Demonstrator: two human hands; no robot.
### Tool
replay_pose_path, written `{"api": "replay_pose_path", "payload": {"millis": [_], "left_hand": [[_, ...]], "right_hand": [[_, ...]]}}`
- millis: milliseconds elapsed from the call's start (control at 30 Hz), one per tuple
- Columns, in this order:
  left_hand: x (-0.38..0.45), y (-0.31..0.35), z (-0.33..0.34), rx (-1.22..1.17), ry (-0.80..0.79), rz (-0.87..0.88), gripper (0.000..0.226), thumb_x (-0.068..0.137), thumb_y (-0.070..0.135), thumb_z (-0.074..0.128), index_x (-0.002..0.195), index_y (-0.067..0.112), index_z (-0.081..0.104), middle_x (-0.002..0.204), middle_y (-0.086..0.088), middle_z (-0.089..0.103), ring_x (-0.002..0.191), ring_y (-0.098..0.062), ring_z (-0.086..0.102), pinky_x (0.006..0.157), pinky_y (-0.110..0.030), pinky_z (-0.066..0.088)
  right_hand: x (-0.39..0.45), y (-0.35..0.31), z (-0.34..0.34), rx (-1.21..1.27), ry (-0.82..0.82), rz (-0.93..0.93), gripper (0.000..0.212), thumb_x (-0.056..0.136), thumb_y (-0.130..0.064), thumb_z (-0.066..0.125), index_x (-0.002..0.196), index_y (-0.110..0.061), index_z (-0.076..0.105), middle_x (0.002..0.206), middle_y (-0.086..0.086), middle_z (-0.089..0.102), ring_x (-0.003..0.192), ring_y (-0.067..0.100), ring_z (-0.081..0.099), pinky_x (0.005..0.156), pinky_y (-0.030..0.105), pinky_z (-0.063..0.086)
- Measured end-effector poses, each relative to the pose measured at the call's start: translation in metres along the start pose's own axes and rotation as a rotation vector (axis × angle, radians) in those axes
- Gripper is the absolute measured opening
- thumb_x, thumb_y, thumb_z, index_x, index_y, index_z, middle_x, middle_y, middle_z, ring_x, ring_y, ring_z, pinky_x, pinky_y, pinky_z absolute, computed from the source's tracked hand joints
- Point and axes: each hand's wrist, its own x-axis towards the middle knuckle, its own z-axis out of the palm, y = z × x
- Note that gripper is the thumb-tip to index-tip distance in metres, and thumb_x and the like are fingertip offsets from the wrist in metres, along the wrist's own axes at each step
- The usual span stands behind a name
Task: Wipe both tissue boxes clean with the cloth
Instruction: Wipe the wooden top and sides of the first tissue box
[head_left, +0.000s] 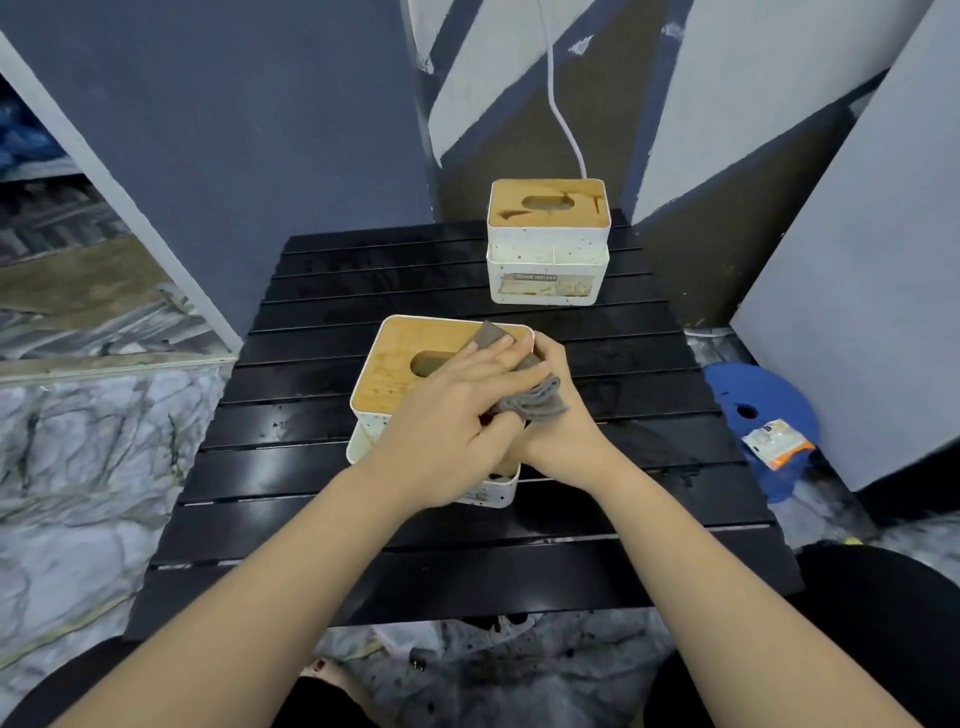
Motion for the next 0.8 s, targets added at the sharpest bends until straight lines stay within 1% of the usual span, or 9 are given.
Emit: {"api": "replay_pose_path", "payload": {"millis": [67, 133, 233, 367, 433, 567, 700, 733, 800], "left_hand": [[-0.007, 0.000, -0.004, -0.027, -0.017, 0.024, 0.062, 0.085, 0.025, 0.035, 0.141, 0.027, 0.060, 0.157, 0.005, 0.043, 0.150, -0.004, 0.029, 0.126, -0.026, 0.014], [-0.012, -0.001, -0.009, -0.030, -0.038, 0.053, 0.063, 0.081, 0.025, 0.035, 0.137, 0.025, 0.064, 0.154, 0.003, 0.047, 0.149, -0.005, 0.033, 0.126, -0.030, 0.018], [-0.021, -0.004, -0.015, -0.020, -0.062, 0.094, 0.062, 0.079, 0.022, 0.037, 0.134, 0.022, 0.066, 0.151, -0.001, 0.051, 0.147, -0.009, 0.039, 0.126, -0.036, 0.023], [-0.044, -0.016, -0.025, 0.040, -0.027, 0.149, 0.058, 0.081, 0.015, 0.043, 0.134, 0.019, 0.066, 0.148, -0.002, 0.054, 0.145, -0.011, 0.043, 0.124, -0.038, 0.029], [-0.061, -0.028, -0.032, 0.078, 0.037, 0.137, 0.056, 0.083, 0.014, 0.045, 0.135, 0.017, 0.065, 0.149, -0.003, 0.054, 0.144, -0.014, 0.044, 0.123, -0.042, 0.031], [-0.082, -0.049, -0.047, 0.136, 0.126, 0.023, 0.058, 0.084, 0.019, 0.042, 0.140, 0.016, 0.060, 0.152, -0.002, 0.050, 0.147, -0.011, 0.040, 0.124, -0.038, 0.027], [-0.072, -0.047, -0.037, 0.227, 0.194, -0.164, 0.065, 0.088, 0.033, 0.035, 0.149, 0.020, 0.050, 0.159, 0.002, 0.039, 0.150, -0.007, 0.029, 0.125, -0.020, 0.014], [-0.069, -0.043, -0.031, 0.236, 0.226, -0.210, 0.067, 0.088, 0.036, 0.033, 0.150, 0.017, 0.048, 0.160, -0.001, 0.039, 0.151, -0.009, 0.028, 0.125, -0.020, 0.011], [-0.063, -0.032, -0.016, 0.271, 0.273, -0.250, 0.067, 0.089, 0.035, 0.033, 0.150, 0.010, 0.047, 0.159, -0.009, 0.039, 0.151, -0.017, 0.029, 0.127, -0.032, 0.014]], "right_hand": [[-0.005, -0.002, 0.001, -0.002, -0.007, -0.014, 0.114, 0.058, -0.027, 0.096, 0.149, -0.019, 0.027, 0.148, 0.008, 0.050, 0.134, 0.014, 0.056, 0.112, 0.041, 0.048], [-0.007, 0.002, 0.001, -0.036, -0.015, -0.029, 0.119, 0.057, -0.037, 0.096, 0.150, -0.021, 0.023, 0.150, 0.012, 0.045, 0.138, 0.022, 0.053, 0.113, 0.048, 0.046], [-0.007, 0.003, 0.001, -0.084, -0.011, -0.046, 0.118, 0.060, -0.043, 0.092, 0.152, -0.024, 0.021, 0.149, 0.005, 0.045, 0.137, 0.016, 0.051, 0.115, 0.042, 0.045], [-0.005, 0.003, -0.001, -0.081, -0.014, -0.036, 0.112, 0.063, -0.026, 0.088, 0.154, -0.031, 0.023, 0.151, -0.007, 0.042, 0.141, 0.007, 0.044, 0.113, 0.040, 0.046], [-0.005, 0.001, 0.000, -0.081, -0.005, -0.031, 0.117, 0.059, -0.029, 0.093, 0.153, -0.034, 0.023, 0.151, -0.011, 0.041, 0.141, 0.004, 0.042, 0.112, 0.033, 0.045], [-0.006, -0.001, 0.000, -0.064, -0.012, -0.024, 0.124, 0.051, -0.023, 0.103, 0.149, -0.037, 0.029, 0.149, -0.017, 0.042, 0.138, -0.001, 0.043, 0.102, 0.022, 0.049], [-0.006, -0.003, -0.002, -0.047, -0.021, -0.038, 0.120, 0.054, -0.013, 0.102, 0.148, -0.034, 0.031, 0.146, -0.019, 0.044, 0.131, -0.008, 0.045, 0.092, 0.008, 0.047], [-0.006, -0.003, -0.001, -0.050, -0.021, -0.040, 0.120, 0.054, -0.012, 0.102, 0.148, -0.033, 0.030, 0.146, -0.019, 0.044, 0.131, -0.009, 0.045, 0.092, 0.007, 0.046], [-0.006, -0.004, 0.000, -0.047, -0.018, -0.041, 0.120, 0.055, -0.012, 0.102, 0.148, -0.033, 0.029, 0.146, -0.019, 0.044, 0.130, -0.010, 0.045, 0.092, 0.005, 0.044]]}}
